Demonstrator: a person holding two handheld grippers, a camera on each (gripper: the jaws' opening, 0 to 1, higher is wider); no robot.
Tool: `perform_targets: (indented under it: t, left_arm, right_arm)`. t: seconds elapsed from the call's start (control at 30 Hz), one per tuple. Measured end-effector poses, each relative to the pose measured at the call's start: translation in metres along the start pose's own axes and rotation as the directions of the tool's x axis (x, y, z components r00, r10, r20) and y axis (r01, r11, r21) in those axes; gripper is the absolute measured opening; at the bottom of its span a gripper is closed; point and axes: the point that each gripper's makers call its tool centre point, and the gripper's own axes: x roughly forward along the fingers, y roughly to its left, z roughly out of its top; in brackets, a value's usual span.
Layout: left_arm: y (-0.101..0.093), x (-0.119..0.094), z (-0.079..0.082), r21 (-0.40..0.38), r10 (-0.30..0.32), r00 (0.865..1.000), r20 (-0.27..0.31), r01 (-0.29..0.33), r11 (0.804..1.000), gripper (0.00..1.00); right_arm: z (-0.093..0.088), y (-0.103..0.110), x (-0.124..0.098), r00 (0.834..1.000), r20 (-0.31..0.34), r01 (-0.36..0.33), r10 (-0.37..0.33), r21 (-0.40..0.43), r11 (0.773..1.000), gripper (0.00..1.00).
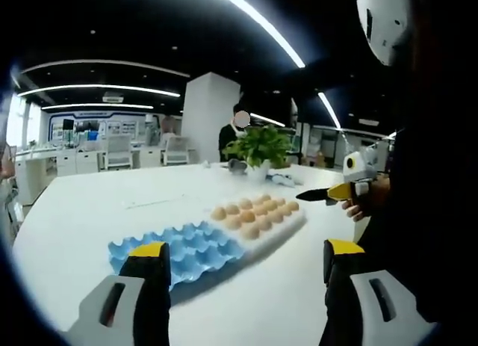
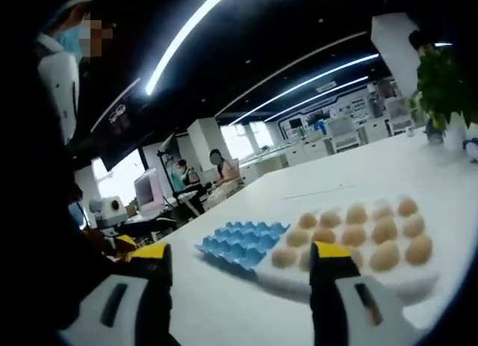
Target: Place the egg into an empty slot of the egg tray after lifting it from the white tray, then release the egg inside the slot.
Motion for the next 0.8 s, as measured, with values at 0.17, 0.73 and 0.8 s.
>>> perform_targets:
  t: [0.17,0.73,0.8]
  left_arm:
    - [-0.0009,-0.0007,-0.0003,-0.002,-0.004,1.0,-0.001,0.004,1.0,0.85]
    - [0.0008,-0.0029,-0.0034,0.001,0.004,1.0,-0.004,-0.004,1.0,0.87]
    - [0.0012,-0.0034,-0.0028,-0.001,0.006,1.0,-0.002,-0.006,1.0,0.86]
  right_arm:
    - [-0.0014,-0.0021,-0.0019,1.0,-0.002,0.011,-0.011,0.005,1.0,0.77]
    - [-0.001,-0.0053,-0.0059,0.999,0.003,0.036,-0.036,0.014,0.999,0.77]
    - [-0.0012,-0.005,-0.0061,0.999,0.002,0.035,-0.036,0.015,0.999,0.77]
